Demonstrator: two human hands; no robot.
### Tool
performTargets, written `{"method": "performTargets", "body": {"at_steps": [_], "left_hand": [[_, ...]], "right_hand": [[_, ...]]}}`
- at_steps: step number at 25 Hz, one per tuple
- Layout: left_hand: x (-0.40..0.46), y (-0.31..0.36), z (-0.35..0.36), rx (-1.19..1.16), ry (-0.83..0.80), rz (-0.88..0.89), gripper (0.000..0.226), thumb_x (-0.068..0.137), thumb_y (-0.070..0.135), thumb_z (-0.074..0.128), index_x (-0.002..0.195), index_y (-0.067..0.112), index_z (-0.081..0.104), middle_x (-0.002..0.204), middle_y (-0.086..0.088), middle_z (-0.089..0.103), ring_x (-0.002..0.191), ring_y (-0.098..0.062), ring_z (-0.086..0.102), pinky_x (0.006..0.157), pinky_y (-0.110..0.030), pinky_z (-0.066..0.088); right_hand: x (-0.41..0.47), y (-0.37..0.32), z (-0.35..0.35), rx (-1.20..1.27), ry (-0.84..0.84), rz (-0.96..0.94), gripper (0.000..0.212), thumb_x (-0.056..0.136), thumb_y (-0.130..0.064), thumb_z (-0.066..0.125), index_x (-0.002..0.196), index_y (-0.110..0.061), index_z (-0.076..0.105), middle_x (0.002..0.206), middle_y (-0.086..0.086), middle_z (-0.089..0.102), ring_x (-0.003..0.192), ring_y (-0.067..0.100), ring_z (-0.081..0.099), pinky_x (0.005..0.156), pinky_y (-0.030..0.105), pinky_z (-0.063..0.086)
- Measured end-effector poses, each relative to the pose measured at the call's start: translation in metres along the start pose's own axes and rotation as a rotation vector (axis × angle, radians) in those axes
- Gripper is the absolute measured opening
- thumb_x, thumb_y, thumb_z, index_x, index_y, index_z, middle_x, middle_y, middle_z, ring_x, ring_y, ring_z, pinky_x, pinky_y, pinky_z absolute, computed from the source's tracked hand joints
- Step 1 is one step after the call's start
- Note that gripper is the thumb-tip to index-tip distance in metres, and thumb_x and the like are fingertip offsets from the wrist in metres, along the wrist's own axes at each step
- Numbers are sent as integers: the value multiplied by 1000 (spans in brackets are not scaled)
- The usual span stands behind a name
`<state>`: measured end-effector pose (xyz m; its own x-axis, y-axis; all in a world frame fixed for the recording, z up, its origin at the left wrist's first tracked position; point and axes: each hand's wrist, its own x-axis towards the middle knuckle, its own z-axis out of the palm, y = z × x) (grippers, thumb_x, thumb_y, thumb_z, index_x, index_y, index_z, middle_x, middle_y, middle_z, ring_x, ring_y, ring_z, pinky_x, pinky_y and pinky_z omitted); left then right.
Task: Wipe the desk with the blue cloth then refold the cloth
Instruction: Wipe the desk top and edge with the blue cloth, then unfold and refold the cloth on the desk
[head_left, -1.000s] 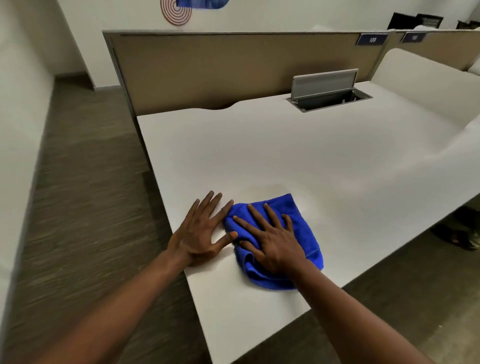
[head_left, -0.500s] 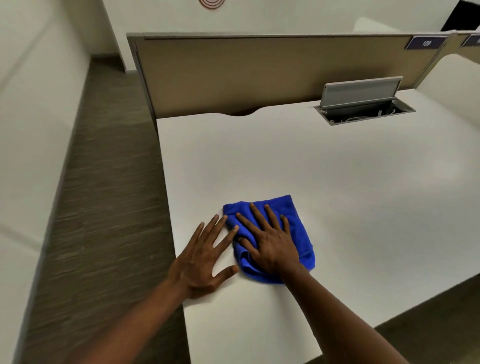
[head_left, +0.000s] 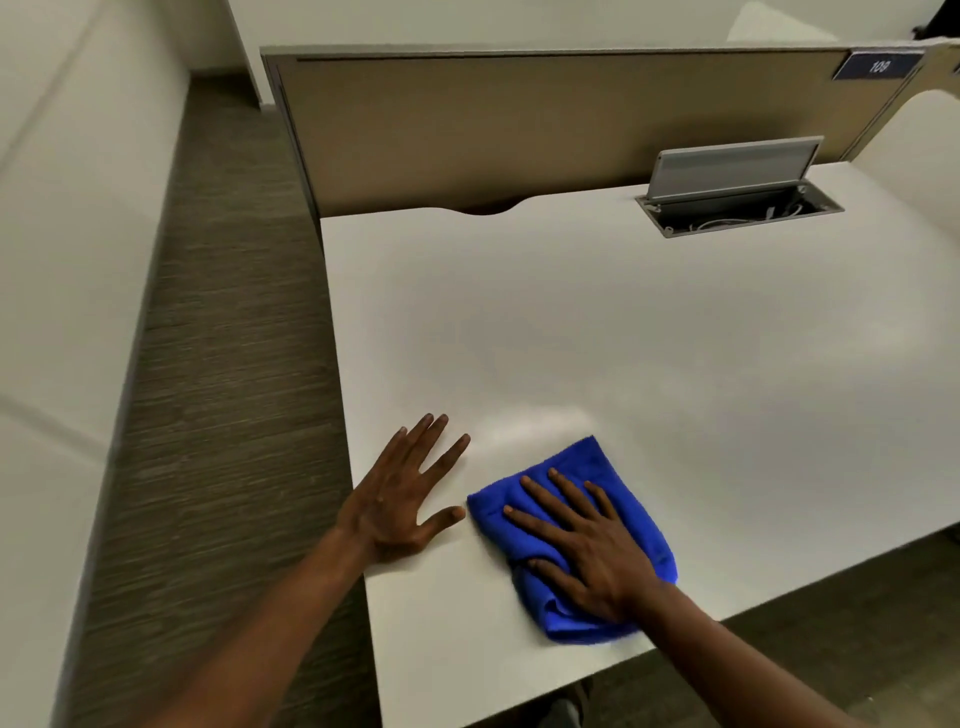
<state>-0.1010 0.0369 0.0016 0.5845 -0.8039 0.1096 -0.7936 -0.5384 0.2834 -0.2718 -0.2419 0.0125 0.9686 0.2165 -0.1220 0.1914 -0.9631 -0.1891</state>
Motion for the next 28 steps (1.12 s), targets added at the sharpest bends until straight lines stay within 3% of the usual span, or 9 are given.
{"method": "performTargets", "body": {"at_steps": [4,7,11,15,17,18,21,23,28], "left_hand": [[0,4,-2,44,-9,-56,83,98,74,34,165,33,6,174,-1,-4,161,-23,-3,128,-45,3],[-2,9,-8,27,-17,-104,88,95,77,37,165,33,5,174,1,-5,161,-22,-4,127,-49,6],[5,28,-18,-48,114,-266,90,94,76,40,165,29,12,174,0,9,161,-23,3,128,-51,11],[8,76,-12,-89,210,-348,84,94,72,49,162,26,29,168,0,30,159,-19,12,128,-45,19],[7,100,-7,-114,247,-393,80,92,72,54,156,26,42,160,1,42,157,-17,21,125,-38,25],[5,110,-3,-127,250,-412,78,91,72,57,153,26,46,157,1,46,155,-17,25,123,-35,26],[2,137,7,-171,222,-434,71,88,65,65,147,26,55,148,-3,54,147,-23,39,120,-37,33],[3,144,9,-199,198,-424,65,85,56,72,140,22,63,140,-7,59,137,-28,49,114,-45,43],[10,151,12,-226,208,-372,51,80,38,82,126,17,73,126,-12,65,118,-31,61,99,-46,53]], "right_hand": [[48,31,-22,7,26,314,65,98,-73,9,159,-56,-3,172,-18,-9,162,24,-2,127,56,8],[76,11,-16,47,40,475,74,94,-78,4,162,-50,-6,174,-8,-11,161,30,-7,126,62,0],[80,10,-14,110,4,331,91,84,-94,12,161,-50,-10,174,-6,-16,159,30,-20,119,60,-23],[79,13,-23,142,-67,262,96,82,-94,18,161,-48,-10,172,-4,-24,157,32,-26,120,64,-18],[80,18,-40,247,-91,230,96,84,-89,32,164,-44,4,175,-3,-12,160,32,-14,124,63,-6],[76,22,-50,342,-53,230,93,85,-83,40,164,-40,16,175,0,4,161,32,2,125,59,6],[43,47,-66,529,243,360,77,85,-59,63,152,-26,46,152,7,48,138,29,46,110,47,40],[20,62,-68,563,311,532,68,87,-46,71,147,-20,52,141,10,55,127,32,54,100,45,48],[-9,69,-64,686,167,745,57,90,-39,73,141,-18,58,107,0,68,90,18,62,75,31,49]]}}
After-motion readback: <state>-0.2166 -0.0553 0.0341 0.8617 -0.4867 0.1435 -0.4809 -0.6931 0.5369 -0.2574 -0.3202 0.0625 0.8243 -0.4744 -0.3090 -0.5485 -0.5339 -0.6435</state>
